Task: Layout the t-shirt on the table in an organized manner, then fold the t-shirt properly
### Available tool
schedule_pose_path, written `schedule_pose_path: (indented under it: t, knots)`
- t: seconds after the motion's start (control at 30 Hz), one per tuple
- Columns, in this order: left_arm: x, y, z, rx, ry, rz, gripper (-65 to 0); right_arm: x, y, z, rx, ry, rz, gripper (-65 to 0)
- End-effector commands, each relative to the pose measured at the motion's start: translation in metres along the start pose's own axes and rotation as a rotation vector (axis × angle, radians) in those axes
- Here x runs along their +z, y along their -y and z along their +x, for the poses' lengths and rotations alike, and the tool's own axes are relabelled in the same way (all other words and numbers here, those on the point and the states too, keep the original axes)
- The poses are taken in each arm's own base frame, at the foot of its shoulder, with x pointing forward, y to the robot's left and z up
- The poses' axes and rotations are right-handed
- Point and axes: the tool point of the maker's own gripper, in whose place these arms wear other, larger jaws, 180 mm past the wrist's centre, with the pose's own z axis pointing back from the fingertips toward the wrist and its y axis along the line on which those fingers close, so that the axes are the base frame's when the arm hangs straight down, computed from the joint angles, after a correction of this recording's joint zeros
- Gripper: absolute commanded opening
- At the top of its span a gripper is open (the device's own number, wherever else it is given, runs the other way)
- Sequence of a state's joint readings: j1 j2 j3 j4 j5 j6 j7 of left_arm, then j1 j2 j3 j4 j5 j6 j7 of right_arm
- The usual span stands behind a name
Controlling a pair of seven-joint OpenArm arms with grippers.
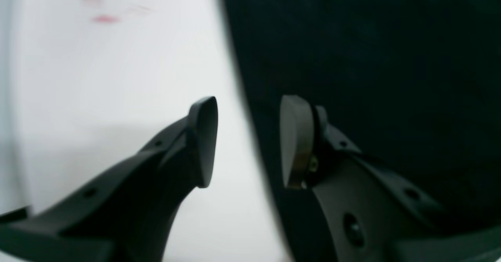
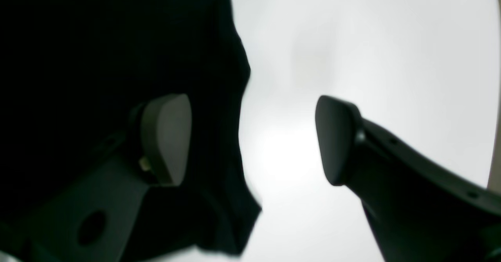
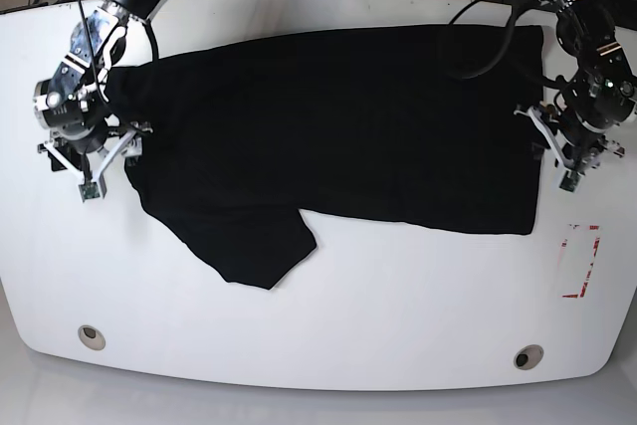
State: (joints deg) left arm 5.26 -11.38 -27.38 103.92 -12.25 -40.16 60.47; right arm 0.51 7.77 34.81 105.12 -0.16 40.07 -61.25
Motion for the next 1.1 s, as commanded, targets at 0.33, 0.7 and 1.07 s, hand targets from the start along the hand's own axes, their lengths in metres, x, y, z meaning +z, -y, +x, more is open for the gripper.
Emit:
schedule_pose_path:
  t: [0.33,0.7,1.07]
  knots:
    - [0.009,0.030,-0.035,0.088,0.048,-0.031,-53.1,0.026,-0.036,-0.025,-0.004,0.022,0.047,-30.3]
    - [0.020,0.039,-0.032,0.075,0.105,-0.034,-47.4,0.031,-0.034,-0.053,-0.018,-0.032,0.054,-21.7]
    - [0.028,0.036,-0.045,0.076,0.079,-0.015,-39.6,0.016,-0.035,-0.081,-0.078,-0.065,0.087,-9.0]
